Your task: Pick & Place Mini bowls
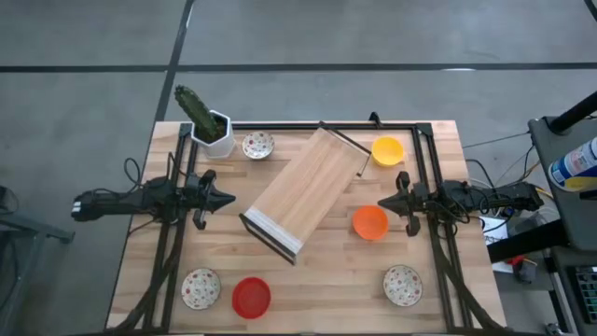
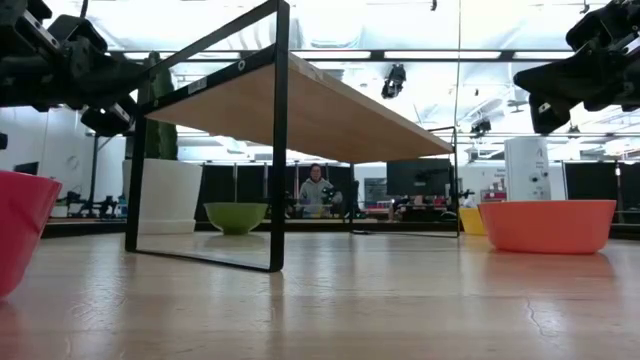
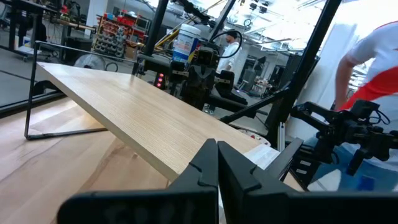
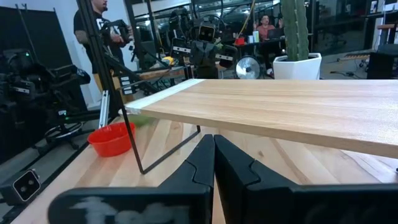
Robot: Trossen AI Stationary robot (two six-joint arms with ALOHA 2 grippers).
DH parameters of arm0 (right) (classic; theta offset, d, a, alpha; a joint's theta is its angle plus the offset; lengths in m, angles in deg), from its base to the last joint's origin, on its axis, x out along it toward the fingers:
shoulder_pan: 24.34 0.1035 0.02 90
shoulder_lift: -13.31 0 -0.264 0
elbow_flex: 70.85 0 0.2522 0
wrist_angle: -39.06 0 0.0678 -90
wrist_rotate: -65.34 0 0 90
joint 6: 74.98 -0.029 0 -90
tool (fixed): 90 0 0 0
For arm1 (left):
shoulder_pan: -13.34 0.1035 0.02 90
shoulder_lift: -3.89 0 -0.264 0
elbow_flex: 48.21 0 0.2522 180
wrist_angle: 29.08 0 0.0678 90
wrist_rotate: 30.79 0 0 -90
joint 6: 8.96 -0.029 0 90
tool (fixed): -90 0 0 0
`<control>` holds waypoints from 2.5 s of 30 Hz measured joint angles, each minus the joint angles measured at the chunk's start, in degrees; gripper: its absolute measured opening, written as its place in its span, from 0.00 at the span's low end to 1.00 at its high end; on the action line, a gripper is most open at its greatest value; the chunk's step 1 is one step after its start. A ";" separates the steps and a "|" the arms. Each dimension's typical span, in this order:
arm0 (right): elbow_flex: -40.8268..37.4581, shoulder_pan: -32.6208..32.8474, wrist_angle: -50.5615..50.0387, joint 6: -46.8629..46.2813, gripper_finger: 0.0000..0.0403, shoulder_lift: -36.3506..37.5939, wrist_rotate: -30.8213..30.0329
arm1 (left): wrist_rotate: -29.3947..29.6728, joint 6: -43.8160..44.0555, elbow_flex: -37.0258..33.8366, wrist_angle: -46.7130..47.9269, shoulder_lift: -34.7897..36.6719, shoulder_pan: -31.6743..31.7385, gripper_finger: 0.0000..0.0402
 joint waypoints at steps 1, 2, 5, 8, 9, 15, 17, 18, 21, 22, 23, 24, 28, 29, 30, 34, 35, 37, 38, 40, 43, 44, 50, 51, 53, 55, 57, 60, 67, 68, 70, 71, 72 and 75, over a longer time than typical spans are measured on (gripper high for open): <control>-0.02 -0.02 0.02 0.04 0.02 0.00 0.00 | 0.02 0.00 0.00 0.00 -0.01 -0.02 0.00; -0.02 0.00 0.02 0.04 0.02 0.00 0.00 | 0.02 0.01 0.00 0.00 -0.02 -0.02 0.00; -0.01 0.00 0.00 0.04 0.02 -0.01 0.01 | 0.02 -0.01 0.00 0.00 0.00 -0.02 0.00; -0.01 0.00 0.01 -0.04 0.02 -0.01 0.01 | 0.01 0.00 0.00 0.00 -0.02 -0.01 0.00; -0.02 0.00 0.00 -0.01 0.02 0.00 0.00 | 0.00 -0.01 0.00 0.00 -0.02 -0.01 0.00; -0.02 -0.01 0.00 0.04 0.02 -0.02 0.01 | 0.02 -0.01 0.00 0.00 -0.02 -0.02 0.00; -0.01 0.00 0.00 0.01 0.02 0.00 0.00 | 0.02 0.00 0.00 0.00 -0.02 -0.02 0.00; -0.01 0.00 0.02 -0.04 0.02 0.00 0.00 | 0.00 0.00 0.00 0.00 -0.02 0.00 0.00; -0.02 0.00 0.00 0.04 0.02 0.00 0.00 | 0.00 0.01 0.00 0.00 -0.02 0.00 0.00; 0.00 -0.02 0.00 -0.03 0.02 0.00 0.02 | 0.02 -0.01 0.00 0.00 -0.02 0.00 0.00; -0.02 0.00 0.00 -0.04 0.02 0.00 0.00 | 0.00 -0.01 0.00 0.00 -0.02 0.00 0.00; 0.00 -0.02 0.00 0.04 0.02 0.00 0.02 | 0.01 0.00 0.00 0.00 -0.01 -0.02 0.00; -0.02 0.00 0.01 -0.02 0.02 0.00 0.00 | 0.02 0.00 0.00 0.00 -0.01 -0.01 0.00; 0.00 -0.01 0.00 0.04 0.02 -0.01 0.01 | 0.02 -0.01 0.00 0.00 -0.02 -0.02 0.00; -0.01 0.00 0.02 0.04 0.02 0.00 0.00 | 0.01 0.00 0.00 0.00 -0.01 -0.02 0.00; -0.02 -0.02 0.85 0.26 0.02 -0.02 -0.04 | 0.02 0.01 0.00 0.00 -0.02 -0.02 0.00; -0.02 -0.02 1.49 -0.39 0.02 -0.01 -0.17 | 0.02 -0.01 0.00 0.00 0.00 -0.02 0.00; -0.02 -0.02 3.25 -7.87 0.02 -0.02 -1.64 | 0.01 -0.01 0.00 0.00 -0.02 -0.01 0.00; -0.01 -0.02 4.48 -14.26 0.02 -0.02 -3.24 | 0.01 0.00 0.00 0.00 -0.01 -0.01 0.00; 0.01 -0.02 6.38 -28.85 0.02 0.00 -7.12 | 0.02 -0.17 0.00 0.00 -0.01 -0.01 0.00; 0.03 -0.02 6.15 -45.89 0.02 0.00 -9.89 | 0.60 -2.13 0.00 -0.90 -0.01 -0.02 0.00; 0.03 -0.02 5.74 -48.72 0.02 -0.02 -10.03 | 0.92 -1.91 0.00 -1.99 -0.01 -0.02 0.00; 0.03 -0.02 8.88 -56.78 0.02 -0.01 -8.02 | 2.58 11.03 0.00 -14.99 -0.02 -0.01 0.00; 0.03 -0.02 9.29 -59.32 0.02 0.00 -6.95 | 2.83 13.35 0.00 -17.75 -0.02 0.00 0.00; 0.03 0.00 9.38 -63.20 0.02 0.00 -4.63 | 2.87 16.18 -0.01 -22.74 -0.02 0.00 0.00; 0.03 -0.02 8.91 -65.40 0.02 -0.02 -4.31 | 2.86 16.91 -0.02 -26.63 -0.02 -0.02 0.00; 0.03 -0.04 7.86 -67.84 0.03 -0.40 -1.51 | 2.84 16.97 -0.02 -30.16 -0.04 -0.02 0.00; 0.01 0.09 7.70 -72.28 0.06 -2.09 6.53 | 2.86 17.01 -0.02 -32.55 -0.04 -0.02 0.00; 5.47 0.11 5.94 -79.52 0.22 -10.36 21.21 | 2.84 19.44 -0.02 -32.79 -0.13 -0.02 0.00; 7.27 0.11 4.00 -79.65 0.24 -12.18 22.59 | 2.85 19.99 -0.02 -32.79 -0.13 -0.02 0.00; 11.83 0.11 -1.52 -78.93 0.29 -16.13 24.62 | 2.84 21.52 -0.02 -32.99 -0.13 -0.02 0.00; 14.43 0.11 -5.04 -77.59 0.30 -18.20 25.68 | 2.84 22.69 0.01 -33.26 -0.13 0.00 0.00; 17.10 0.15 -8.37 -75.32 0.32 -20.46 27.00 | 2.84 24.05 0.13 -33.31 -0.13 -0.01 0.00; 25.52 0.41 -21.57 -66.97 0.34 -27.36 30.00 | 2.84 28.14 0.70 -33.15 -0.13 -0.02 0.00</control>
